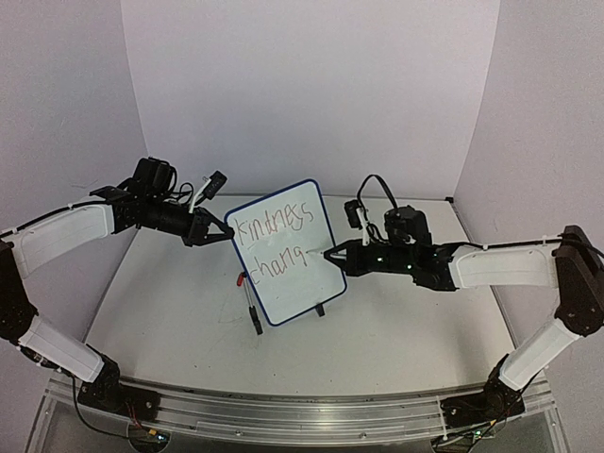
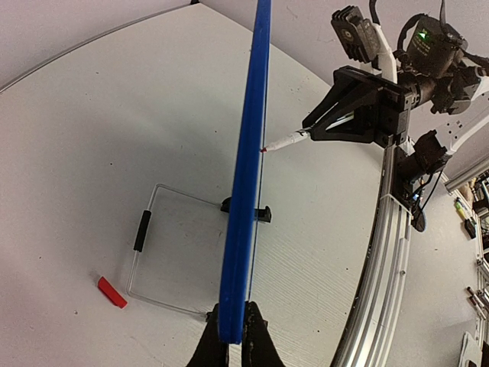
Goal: Write a sentence on the whiteboard
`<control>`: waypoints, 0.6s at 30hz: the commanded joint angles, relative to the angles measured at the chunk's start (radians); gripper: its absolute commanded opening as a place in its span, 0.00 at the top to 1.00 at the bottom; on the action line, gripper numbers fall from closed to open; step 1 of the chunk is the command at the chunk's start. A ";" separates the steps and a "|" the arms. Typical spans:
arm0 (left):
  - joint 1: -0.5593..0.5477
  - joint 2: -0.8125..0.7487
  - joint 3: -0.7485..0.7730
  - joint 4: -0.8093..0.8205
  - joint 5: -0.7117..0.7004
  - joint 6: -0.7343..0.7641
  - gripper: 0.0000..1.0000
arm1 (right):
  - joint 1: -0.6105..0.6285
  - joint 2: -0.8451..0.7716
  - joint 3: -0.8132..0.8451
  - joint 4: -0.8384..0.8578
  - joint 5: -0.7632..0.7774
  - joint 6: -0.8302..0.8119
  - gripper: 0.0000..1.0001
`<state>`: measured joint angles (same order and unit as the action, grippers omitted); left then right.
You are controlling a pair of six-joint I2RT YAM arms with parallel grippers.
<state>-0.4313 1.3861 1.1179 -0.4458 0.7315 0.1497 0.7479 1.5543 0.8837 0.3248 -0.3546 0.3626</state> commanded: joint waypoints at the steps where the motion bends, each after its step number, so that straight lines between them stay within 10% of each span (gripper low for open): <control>1: -0.009 0.025 0.003 -0.050 -0.055 0.043 1.00 | 0.005 0.003 0.041 0.017 0.056 -0.007 1.00; 18: -0.009 0.021 0.003 -0.051 -0.055 0.043 1.00 | 0.004 -0.048 0.041 0.030 0.104 -0.014 1.00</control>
<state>-0.4313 1.3884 1.1182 -0.4461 0.7315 0.1493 0.7570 1.5311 0.8879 0.3222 -0.2745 0.3633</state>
